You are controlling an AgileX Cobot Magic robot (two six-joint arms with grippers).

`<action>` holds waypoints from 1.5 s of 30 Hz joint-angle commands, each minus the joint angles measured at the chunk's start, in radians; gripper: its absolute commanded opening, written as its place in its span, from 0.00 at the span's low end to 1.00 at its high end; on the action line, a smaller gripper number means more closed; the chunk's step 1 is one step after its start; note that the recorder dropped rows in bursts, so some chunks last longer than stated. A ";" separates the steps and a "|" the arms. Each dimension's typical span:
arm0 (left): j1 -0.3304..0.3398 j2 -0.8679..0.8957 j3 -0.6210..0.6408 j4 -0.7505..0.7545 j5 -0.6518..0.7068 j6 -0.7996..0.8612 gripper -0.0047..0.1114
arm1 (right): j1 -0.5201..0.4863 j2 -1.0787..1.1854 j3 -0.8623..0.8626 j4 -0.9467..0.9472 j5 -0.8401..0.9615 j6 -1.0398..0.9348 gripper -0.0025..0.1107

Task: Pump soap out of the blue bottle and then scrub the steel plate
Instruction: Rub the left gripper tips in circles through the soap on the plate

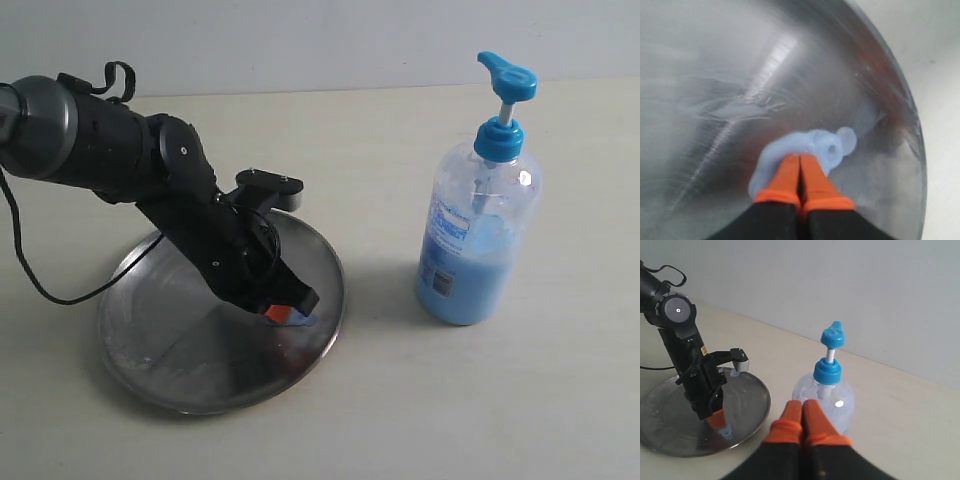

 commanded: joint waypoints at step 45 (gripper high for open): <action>-0.002 0.017 0.001 0.165 0.102 -0.087 0.04 | -0.001 -0.006 0.008 -0.005 -0.019 0.008 0.02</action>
